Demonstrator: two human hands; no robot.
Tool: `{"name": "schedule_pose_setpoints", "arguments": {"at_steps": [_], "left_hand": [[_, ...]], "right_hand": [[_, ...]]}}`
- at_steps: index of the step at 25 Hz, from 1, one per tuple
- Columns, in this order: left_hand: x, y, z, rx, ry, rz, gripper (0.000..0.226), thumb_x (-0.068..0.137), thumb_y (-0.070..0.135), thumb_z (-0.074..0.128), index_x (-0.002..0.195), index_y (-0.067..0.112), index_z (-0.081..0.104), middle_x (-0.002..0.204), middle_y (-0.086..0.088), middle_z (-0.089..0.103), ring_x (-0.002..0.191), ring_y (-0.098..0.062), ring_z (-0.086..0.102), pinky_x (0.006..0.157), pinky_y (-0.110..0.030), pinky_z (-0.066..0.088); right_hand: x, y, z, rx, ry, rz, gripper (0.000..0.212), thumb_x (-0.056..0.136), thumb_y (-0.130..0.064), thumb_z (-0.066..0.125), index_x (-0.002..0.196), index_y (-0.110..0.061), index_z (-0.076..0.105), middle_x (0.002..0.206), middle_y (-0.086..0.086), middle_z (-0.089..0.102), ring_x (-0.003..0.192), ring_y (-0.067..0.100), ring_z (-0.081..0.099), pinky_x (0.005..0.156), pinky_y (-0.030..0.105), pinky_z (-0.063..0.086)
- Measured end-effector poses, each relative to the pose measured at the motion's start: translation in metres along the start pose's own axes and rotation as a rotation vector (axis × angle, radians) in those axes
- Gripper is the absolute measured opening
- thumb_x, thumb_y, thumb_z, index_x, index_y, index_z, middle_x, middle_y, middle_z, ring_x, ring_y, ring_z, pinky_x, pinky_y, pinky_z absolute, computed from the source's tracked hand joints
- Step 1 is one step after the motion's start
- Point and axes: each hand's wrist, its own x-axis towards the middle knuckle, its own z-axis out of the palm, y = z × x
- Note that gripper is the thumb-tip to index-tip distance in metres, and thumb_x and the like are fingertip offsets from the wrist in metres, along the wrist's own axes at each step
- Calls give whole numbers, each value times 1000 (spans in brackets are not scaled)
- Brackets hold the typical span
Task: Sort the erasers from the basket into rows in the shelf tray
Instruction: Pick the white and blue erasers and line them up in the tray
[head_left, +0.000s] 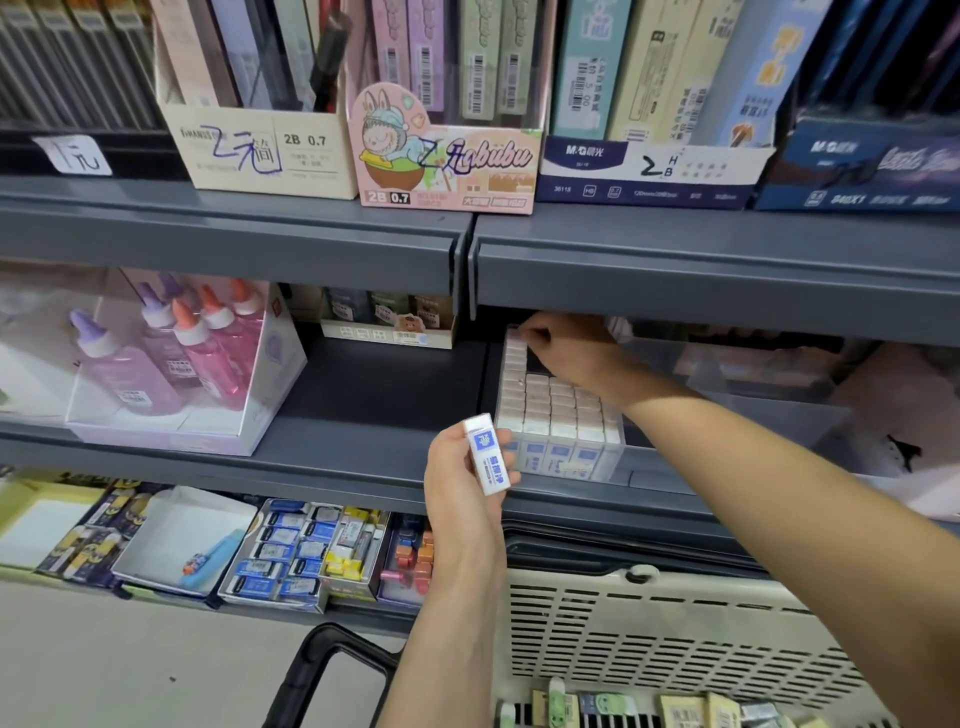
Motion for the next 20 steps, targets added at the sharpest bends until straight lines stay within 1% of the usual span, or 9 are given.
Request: {"name": "schedule_pose_setpoints", "arguments": {"at_steps": [3,6,8,11,13,15,17,18,20], "left_hand": [[-1,-1,0,39,-27,23,22,91,6,38,94,9,60,70,-4,67,59,-11,57,55,-21,48],[-3,-3,1,75,-58,48,21,91,7,41,95,8,62,72,-1,67,61,-8,59,60,-22,49],[-3,-5,2,101,-82,45,20,91,8,44,96,7,63,74,-1,66,63,-9,59,61,-22,49],[-4,-5,3,96,-101,38,16,92,7,46,99,5,61,75,-6,65,62,-11,60,58,-23,51],[-5,-6,2,127,-92,84,12,92,8,49,96,8,60,82,-7,65,67,-12,63,65,-26,52],[-6,-8,-1,292,-34,191,10,89,10,54,93,17,61,96,-5,66,85,-15,64,77,-27,50],[-6,-10,-4,457,38,276,17,89,13,56,95,28,58,110,-1,62,101,-14,58,86,-24,44],[-6,-11,-4,503,33,274,19,89,13,56,98,30,56,115,1,59,107,-12,54,89,-23,41],[-5,-13,-4,554,-38,203,25,90,13,55,108,30,51,120,5,56,111,-6,52,92,-21,38]], "right_hand": [[-24,-12,-14,111,-38,-72,24,96,-32,46,104,-19,64,95,-1,66,82,15,60,75,27,45],[-59,-33,-22,290,-154,-82,22,90,-43,52,76,-31,63,71,-15,62,66,2,58,65,25,45],[-75,-43,-27,342,-215,-105,16,87,-41,57,75,-32,63,68,-15,63,62,0,59,65,26,52],[-86,-43,-40,481,-306,-131,8,86,-27,63,78,-30,65,74,-16,64,67,-2,60,68,19,52],[-89,-40,-46,518,-332,-137,10,84,-23,66,80,-32,65,80,-16,65,72,-4,61,71,15,50],[-84,-31,-52,516,-300,-86,8,83,-28,67,80,-36,63,82,-16,68,75,-1,65,71,16,53],[-70,-17,-59,557,-237,24,1,84,-37,62,85,-37,62,88,-16,71,74,-4,66,71,13,53],[-61,-8,-61,573,-207,71,7,87,-41,57,89,-36,61,96,-12,71,79,-2,66,79,16,53],[-44,7,-58,516,-107,147,24,90,-44,51,99,-26,64,109,-3,67,98,9,63,98,28,45]]}}
